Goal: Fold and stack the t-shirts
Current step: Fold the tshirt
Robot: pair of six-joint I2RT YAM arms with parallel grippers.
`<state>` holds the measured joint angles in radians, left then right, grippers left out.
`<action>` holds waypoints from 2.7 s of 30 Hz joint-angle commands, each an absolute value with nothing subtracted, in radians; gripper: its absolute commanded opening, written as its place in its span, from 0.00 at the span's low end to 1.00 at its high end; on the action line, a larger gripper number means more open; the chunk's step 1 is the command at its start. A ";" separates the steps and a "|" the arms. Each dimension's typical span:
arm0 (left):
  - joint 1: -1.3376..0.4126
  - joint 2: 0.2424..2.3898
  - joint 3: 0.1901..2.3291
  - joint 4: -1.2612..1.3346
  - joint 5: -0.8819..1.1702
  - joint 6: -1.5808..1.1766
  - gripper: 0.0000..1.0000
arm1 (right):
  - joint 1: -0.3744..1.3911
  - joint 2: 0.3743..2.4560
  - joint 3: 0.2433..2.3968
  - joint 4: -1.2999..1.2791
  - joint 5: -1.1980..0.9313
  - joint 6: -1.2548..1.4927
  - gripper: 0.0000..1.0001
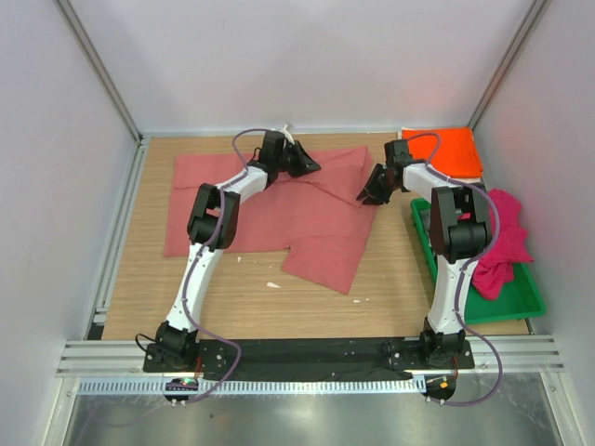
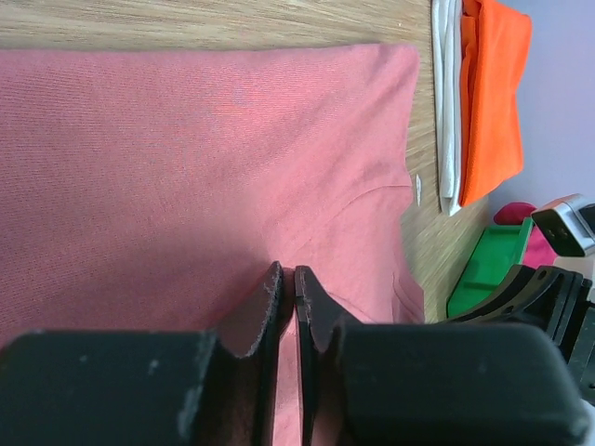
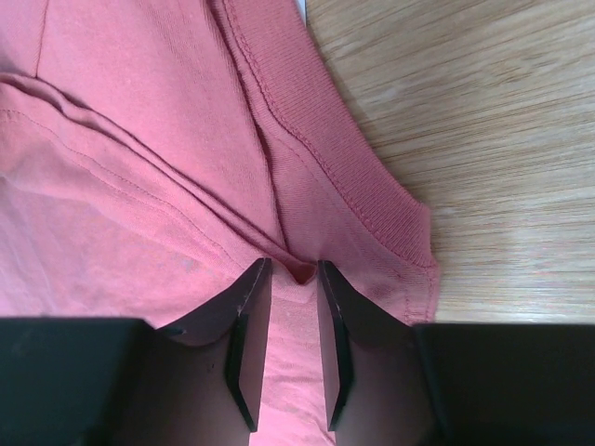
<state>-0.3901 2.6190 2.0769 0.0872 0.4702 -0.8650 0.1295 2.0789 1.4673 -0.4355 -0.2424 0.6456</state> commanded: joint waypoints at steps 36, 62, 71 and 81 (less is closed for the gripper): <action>-0.319 2.322 1.716 0.227 0.374 -0.923 0.00 | 0.137 2.233 1.876 -0.367 -0.291 0.489 0.01; -0.308 2.459 1.848 0.199 0.423 -0.940 0.00 | 0.112 2.422 2.134 -0.362 -0.299 0.476 0.01; -0.291 2.516 1.942 0.189 0.410 -0.959 0.01 | 0.104 2.453 2.166 -0.339 -0.305 0.503 0.01; -0.284 2.583 2.016 0.186 0.422 -0.979 0.01 | 0.098 2.505 2.206 -0.313 -0.311 0.526 0.01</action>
